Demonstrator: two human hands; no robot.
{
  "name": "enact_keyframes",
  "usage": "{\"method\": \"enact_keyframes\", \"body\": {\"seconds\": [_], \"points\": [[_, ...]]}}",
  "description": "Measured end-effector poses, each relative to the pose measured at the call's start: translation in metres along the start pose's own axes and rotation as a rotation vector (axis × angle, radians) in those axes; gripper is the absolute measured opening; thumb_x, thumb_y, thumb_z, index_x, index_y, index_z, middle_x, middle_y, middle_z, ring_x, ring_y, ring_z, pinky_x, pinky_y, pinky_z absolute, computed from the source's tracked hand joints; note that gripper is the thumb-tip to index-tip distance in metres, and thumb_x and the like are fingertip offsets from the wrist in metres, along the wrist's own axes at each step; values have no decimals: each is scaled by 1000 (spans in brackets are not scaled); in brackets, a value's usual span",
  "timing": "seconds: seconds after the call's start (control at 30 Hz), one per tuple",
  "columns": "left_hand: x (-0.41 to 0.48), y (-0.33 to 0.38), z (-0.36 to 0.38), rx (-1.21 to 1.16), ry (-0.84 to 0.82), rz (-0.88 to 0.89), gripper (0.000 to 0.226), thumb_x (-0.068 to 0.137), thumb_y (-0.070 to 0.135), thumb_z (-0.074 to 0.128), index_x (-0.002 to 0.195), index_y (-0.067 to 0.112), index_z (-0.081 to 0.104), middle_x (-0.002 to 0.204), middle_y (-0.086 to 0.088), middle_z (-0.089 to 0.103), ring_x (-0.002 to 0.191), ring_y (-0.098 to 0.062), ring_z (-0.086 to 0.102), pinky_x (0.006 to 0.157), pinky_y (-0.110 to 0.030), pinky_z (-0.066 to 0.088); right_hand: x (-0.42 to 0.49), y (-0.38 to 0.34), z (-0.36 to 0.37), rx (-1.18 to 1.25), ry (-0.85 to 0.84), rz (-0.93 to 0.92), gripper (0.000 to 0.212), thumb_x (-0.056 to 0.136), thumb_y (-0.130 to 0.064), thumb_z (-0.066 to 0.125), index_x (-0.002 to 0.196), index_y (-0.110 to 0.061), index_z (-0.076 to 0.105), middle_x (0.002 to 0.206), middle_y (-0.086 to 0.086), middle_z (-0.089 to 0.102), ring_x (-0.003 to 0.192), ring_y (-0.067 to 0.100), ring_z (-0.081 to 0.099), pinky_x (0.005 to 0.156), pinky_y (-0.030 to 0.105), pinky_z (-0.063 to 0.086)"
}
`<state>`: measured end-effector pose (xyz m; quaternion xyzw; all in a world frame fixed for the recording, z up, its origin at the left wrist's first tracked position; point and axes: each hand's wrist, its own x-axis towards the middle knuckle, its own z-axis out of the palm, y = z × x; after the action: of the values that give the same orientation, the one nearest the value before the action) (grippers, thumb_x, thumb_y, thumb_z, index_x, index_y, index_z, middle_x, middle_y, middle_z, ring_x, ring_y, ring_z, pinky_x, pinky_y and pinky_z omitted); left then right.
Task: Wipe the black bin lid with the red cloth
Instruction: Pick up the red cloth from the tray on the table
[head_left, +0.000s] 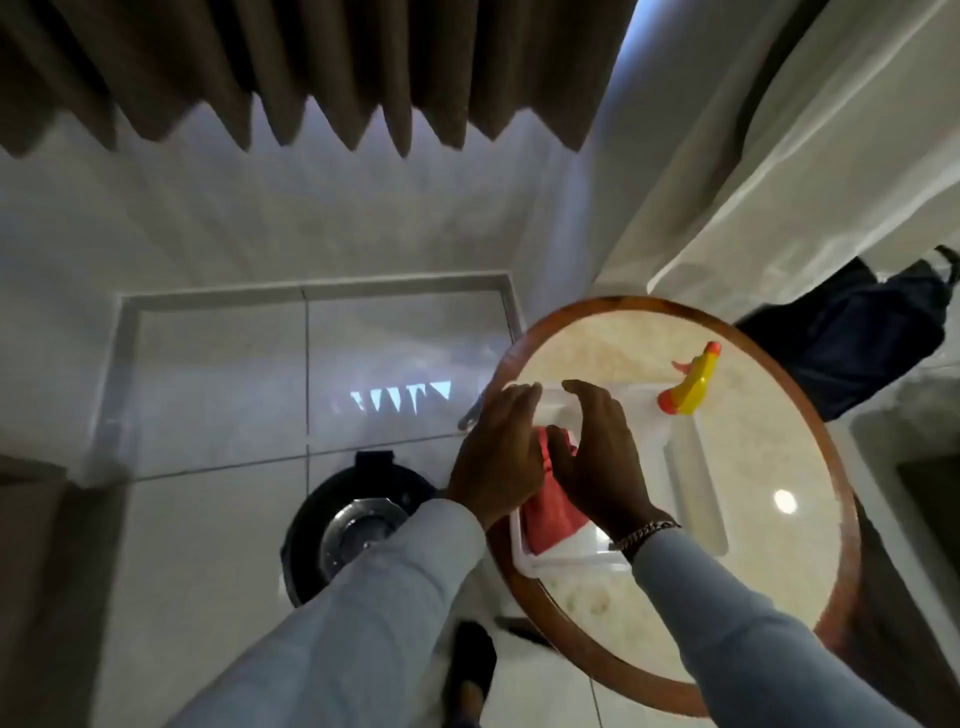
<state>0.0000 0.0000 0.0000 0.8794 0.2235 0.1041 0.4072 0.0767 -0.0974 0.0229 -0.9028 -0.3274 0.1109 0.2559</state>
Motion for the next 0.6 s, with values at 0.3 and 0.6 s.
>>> {"method": "enact_keyframes", "body": {"seconds": [0.3, 0.6], "points": [[10, -36, 103, 734, -144, 25, 55, 89, 46, 49, 115, -1, 60, 134, -24, 57, 145, -40, 20, 119, -55, 0, -9, 107, 70, 40, -164, 340, 54, 84, -22, 70, 131, -12, 47, 132, 12, 57, 113, 30, 58, 97, 44, 51], [12, -38, 109, 323, 72, 55, 12, 78, 18, 69, 85, 12, 61, 85, -9, 72, 86, -28, 68, 116, -56, 24, -11, 116, 67, 197, -6, 306, 28, 80, -8, 69, 108, -13, 69, 100, 9, 72, 88, 27, 65, 85, 53, 55]]}}
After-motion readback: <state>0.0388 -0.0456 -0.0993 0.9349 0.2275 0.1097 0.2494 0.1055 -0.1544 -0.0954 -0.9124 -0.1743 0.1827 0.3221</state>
